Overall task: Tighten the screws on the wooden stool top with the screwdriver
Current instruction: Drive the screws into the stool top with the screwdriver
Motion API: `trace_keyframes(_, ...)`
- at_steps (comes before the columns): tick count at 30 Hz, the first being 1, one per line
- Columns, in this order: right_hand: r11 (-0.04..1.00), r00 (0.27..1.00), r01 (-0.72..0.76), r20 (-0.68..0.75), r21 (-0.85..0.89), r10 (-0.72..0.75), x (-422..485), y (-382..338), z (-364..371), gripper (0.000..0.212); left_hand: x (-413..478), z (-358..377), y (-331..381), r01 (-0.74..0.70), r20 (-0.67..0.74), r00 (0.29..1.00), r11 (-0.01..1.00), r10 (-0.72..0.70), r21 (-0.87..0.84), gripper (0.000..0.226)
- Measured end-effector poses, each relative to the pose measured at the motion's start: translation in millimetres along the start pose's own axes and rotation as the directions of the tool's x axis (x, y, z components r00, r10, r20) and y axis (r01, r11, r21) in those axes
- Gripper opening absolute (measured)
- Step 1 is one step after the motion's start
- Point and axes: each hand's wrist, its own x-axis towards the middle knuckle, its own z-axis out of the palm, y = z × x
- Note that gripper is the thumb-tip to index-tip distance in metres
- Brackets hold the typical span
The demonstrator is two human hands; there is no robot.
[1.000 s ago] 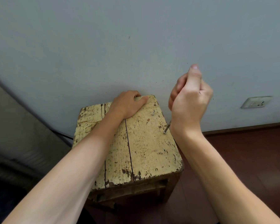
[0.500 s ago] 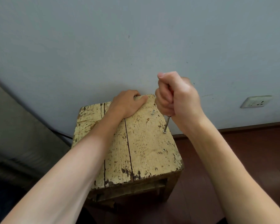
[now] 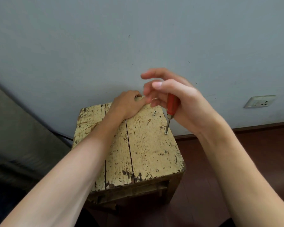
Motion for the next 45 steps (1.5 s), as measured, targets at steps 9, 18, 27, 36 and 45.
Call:
trace_keyframes(9, 0.999, 0.991, -0.029, -0.13, -0.038, 0.024, 1.2, 0.5, 16.5, 0.053, -4.4, -3.1, 5.5, 0.042, -0.058, 0.997, 0.998, -0.044, -0.036, 0.058)
trace_keyframes(18, 0.998, 0.792, 0.057, -0.607, -0.017, -0.055, 2.8, 10.5, 31.2, 0.05, 0.3, 2.0, -1.1, 0.036, -0.058, 0.998, 0.999, -0.037, -0.028, 0.06)
trace_keyframes(27, 0.992, 0.995, -0.085, 0.035, -0.095, 0.088, -2.3, -5.9, 2.8, 0.047, -1.6, -2.6, 0.4, 0.037, -0.001, 0.999, 0.998, -0.037, -0.048, 0.042)
trace_keyframes(36, 0.987, 0.666, 0.161, -0.739, 0.016, -0.097, -2.4, 12.4, 36.1, 0.044, 1.4, 2.0, -0.8, 0.055, -0.061, 0.996, 0.998, -0.057, -0.038, 0.057)
trace_keyframes(45, 0.988, 0.963, 0.055, -0.255, -0.142, -0.09, 5.3, 5.4, 11.2, 0.022, -1.3, -1.7, 3.3, 0.033, -0.038, 0.999, 0.999, -0.035, -0.029, 0.057)
